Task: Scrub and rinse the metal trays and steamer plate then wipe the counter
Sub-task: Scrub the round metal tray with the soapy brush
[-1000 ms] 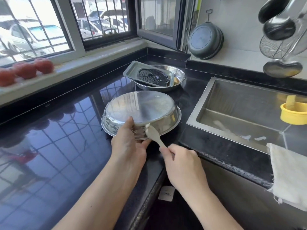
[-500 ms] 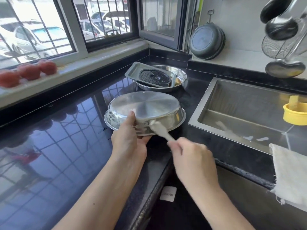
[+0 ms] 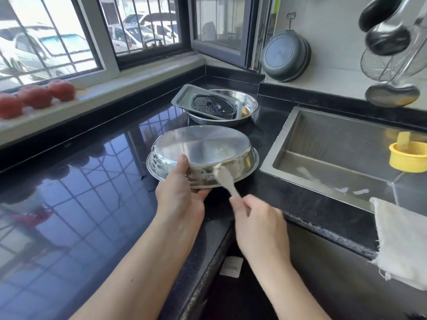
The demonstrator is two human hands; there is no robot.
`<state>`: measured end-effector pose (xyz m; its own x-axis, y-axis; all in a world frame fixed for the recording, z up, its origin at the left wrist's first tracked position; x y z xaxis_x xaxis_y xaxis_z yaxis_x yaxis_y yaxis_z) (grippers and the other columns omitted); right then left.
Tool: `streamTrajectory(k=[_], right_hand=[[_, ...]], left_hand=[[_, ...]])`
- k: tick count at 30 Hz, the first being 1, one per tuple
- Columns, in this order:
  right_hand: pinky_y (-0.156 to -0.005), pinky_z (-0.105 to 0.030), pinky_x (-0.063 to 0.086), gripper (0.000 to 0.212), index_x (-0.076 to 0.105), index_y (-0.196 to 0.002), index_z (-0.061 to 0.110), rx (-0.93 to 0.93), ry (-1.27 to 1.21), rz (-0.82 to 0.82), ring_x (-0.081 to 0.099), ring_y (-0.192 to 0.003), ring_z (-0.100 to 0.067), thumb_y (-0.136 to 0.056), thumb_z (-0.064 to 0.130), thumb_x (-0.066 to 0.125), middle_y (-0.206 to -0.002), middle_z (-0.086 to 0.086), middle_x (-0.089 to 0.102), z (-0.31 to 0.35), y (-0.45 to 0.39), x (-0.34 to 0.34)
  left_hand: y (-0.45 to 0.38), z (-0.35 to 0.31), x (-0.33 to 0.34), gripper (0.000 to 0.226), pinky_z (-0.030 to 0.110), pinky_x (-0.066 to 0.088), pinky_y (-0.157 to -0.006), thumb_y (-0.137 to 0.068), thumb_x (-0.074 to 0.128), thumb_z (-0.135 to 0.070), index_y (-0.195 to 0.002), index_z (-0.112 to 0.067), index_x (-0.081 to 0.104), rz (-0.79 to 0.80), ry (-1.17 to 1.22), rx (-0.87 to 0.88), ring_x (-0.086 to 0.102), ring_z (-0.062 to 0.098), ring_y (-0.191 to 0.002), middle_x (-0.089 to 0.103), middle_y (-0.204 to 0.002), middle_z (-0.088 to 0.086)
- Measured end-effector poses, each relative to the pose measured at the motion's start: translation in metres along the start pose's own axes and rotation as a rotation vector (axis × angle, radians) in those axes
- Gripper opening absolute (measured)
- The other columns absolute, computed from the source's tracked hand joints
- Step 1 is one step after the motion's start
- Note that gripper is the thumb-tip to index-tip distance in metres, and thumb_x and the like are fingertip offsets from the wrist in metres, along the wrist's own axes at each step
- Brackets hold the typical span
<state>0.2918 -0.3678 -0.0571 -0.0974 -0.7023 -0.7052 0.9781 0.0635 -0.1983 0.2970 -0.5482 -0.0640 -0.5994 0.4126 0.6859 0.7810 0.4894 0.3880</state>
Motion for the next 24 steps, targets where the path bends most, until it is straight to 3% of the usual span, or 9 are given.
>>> streamTrajectory(k=[3, 7, 10, 12, 15, 17, 20, 22, 24], right_hand=[[-0.059, -0.041, 0.046, 0.045, 0.049, -0.071, 0.022, -0.056, -0.007, 0.041, 0.057, -0.070, -0.030, -0.099, 0.057, 0.047, -0.064, 0.002, 0.058, 0.011, 0.007, 0.010], [-0.062, -0.042, 0.047, 0.044, 0.053, -0.071, 0.021, 0.107, -0.057, -0.026, 0.057, -0.072, -0.034, -0.098, 0.056, 0.048, -0.063, 0.001, 0.059, -0.020, -0.003, -0.007], [-0.064, -0.043, 0.049, 0.045, 0.052, -0.073, 0.020, 0.076, -0.041, -0.022, 0.058, -0.074, -0.037, -0.098, 0.057, 0.047, -0.066, -0.001, 0.061, -0.006, 0.004, -0.004], [-0.063, -0.043, 0.049, 0.046, 0.050, -0.075, 0.020, -0.016, 0.001, 0.043, 0.059, -0.077, -0.039, -0.098, 0.059, 0.046, -0.071, -0.002, 0.063, 0.018, 0.011, 0.010], [-0.059, -0.041, 0.043, 0.050, 0.050, -0.073, 0.019, -0.044, 0.013, 0.085, 0.058, -0.077, -0.037, -0.098, 0.063, 0.045, -0.070, -0.002, 0.062, 0.025, 0.011, 0.017], [-0.059, -0.041, 0.046, 0.048, 0.054, -0.074, 0.021, -0.005, -0.007, 0.052, 0.057, -0.073, -0.033, -0.096, 0.063, 0.047, -0.066, 0.000, 0.061, 0.012, 0.006, 0.008], [-0.061, -0.041, 0.047, 0.048, 0.054, -0.071, 0.019, 0.132, -0.069, -0.041, 0.057, -0.071, -0.033, -0.098, 0.059, 0.048, -0.061, 0.000, 0.058, -0.015, -0.003, -0.013], [-0.059, -0.041, 0.046, 0.050, 0.050, -0.068, 0.018, 0.155, -0.077, -0.063, 0.056, -0.070, -0.033, -0.099, 0.057, 0.046, -0.060, -0.002, 0.057, -0.015, -0.006, -0.017], [-0.061, -0.042, 0.048, 0.048, 0.051, -0.069, 0.020, 0.078, -0.050, -0.009, 0.057, -0.071, -0.034, -0.098, 0.059, 0.046, -0.063, -0.002, 0.059, 0.004, -0.005, -0.007]], left_hand=[[0.000, 0.000, -0.002, 0.034, 0.048, 0.065, -0.070, -0.099, 0.069, -0.018, -0.129, -0.005, 0.061, -0.011, 0.003, -0.013, 0.076, 0.031, -0.100, 0.076, -0.116, 0.015], [0.002, 0.001, 0.000, 0.032, 0.054, 0.064, -0.079, -0.099, 0.069, -0.016, -0.129, -0.006, 0.061, -0.008, -0.003, -0.007, 0.077, 0.031, -0.098, 0.077, -0.114, 0.014], [0.004, 0.003, 0.000, 0.032, 0.047, 0.065, -0.072, -0.100, 0.069, -0.017, -0.128, -0.006, 0.061, -0.024, -0.009, -0.002, 0.077, 0.028, -0.095, 0.076, -0.113, 0.013], [0.005, 0.006, -0.001, 0.031, 0.034, 0.062, -0.064, -0.099, 0.070, -0.019, -0.126, -0.006, 0.063, -0.032, -0.014, -0.011, 0.075, 0.017, -0.079, 0.076, -0.104, 0.007], [0.007, 0.011, -0.002, 0.029, 0.027, 0.056, -0.058, -0.097, 0.073, -0.019, -0.122, -0.006, 0.067, -0.046, -0.021, -0.043, 0.066, 0.012, -0.060, 0.071, -0.086, 0.004], [0.007, 0.010, 0.001, 0.030, 0.031, 0.059, -0.055, -0.098, 0.071, -0.018, -0.125, -0.005, 0.064, -0.031, -0.030, -0.046, 0.074, 0.019, -0.075, 0.076, -0.102, 0.010], [0.005, 0.005, 0.004, 0.031, 0.048, 0.066, -0.069, -0.100, 0.067, -0.016, -0.130, -0.008, 0.061, 0.007, -0.022, -0.009, 0.077, 0.028, -0.098, 0.076, -0.115, 0.014], [0.006, 0.005, 0.004, 0.033, 0.051, 0.065, -0.075, -0.100, 0.067, -0.017, -0.132, -0.009, 0.060, 0.015, -0.018, 0.006, 0.077, 0.028, -0.099, 0.077, -0.115, 0.013], [0.007, 0.007, 0.001, 0.036, 0.049, 0.065, -0.071, -0.099, 0.069, -0.018, -0.132, -0.006, 0.060, -0.008, -0.021, 0.002, 0.078, 0.027, -0.094, 0.076, -0.115, 0.013]])
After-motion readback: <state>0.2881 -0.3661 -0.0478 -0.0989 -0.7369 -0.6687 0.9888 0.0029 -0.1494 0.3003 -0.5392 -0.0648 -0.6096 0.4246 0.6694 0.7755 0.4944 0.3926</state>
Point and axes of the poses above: each hand's wrist, its own y-axis away from the middle knuckle, its own x-axis out of the palm, z = x × y, the point moved 9 cm from there along -y, towards the middle knuckle
